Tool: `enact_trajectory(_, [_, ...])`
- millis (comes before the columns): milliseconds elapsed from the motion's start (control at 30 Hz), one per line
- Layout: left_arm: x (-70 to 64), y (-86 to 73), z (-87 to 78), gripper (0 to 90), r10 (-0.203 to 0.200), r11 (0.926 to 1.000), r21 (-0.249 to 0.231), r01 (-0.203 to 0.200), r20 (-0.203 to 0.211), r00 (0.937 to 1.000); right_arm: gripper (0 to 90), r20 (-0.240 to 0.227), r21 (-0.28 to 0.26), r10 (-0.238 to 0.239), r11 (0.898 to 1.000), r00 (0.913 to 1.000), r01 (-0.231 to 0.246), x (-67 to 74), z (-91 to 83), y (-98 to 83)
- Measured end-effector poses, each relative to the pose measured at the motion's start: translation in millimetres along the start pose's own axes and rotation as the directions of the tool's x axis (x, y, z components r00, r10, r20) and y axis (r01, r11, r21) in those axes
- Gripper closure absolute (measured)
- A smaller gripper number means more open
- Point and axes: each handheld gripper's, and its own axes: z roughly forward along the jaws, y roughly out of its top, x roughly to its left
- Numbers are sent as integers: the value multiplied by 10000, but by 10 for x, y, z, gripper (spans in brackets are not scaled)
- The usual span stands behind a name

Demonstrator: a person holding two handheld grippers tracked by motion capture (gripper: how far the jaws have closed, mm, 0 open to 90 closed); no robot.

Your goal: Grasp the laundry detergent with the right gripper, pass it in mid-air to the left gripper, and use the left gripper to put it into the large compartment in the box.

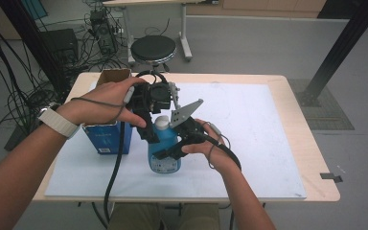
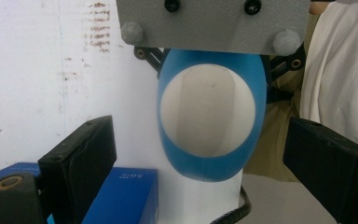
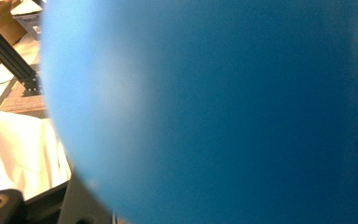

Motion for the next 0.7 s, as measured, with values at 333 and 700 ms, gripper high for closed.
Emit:
enact_trajectory(333, [-3, 2, 8, 100, -24, 10000, -32, 24, -2, 10000, 434, 8, -29, -20, 10000, 10000, 20, -3, -9, 0])
enact_trajectory(700, [2, 0, 7, 100, 18, 10000, -39, -18, 13, 10000, 434, -49, -25, 35, 10000, 10000, -35, -2, -6, -9])
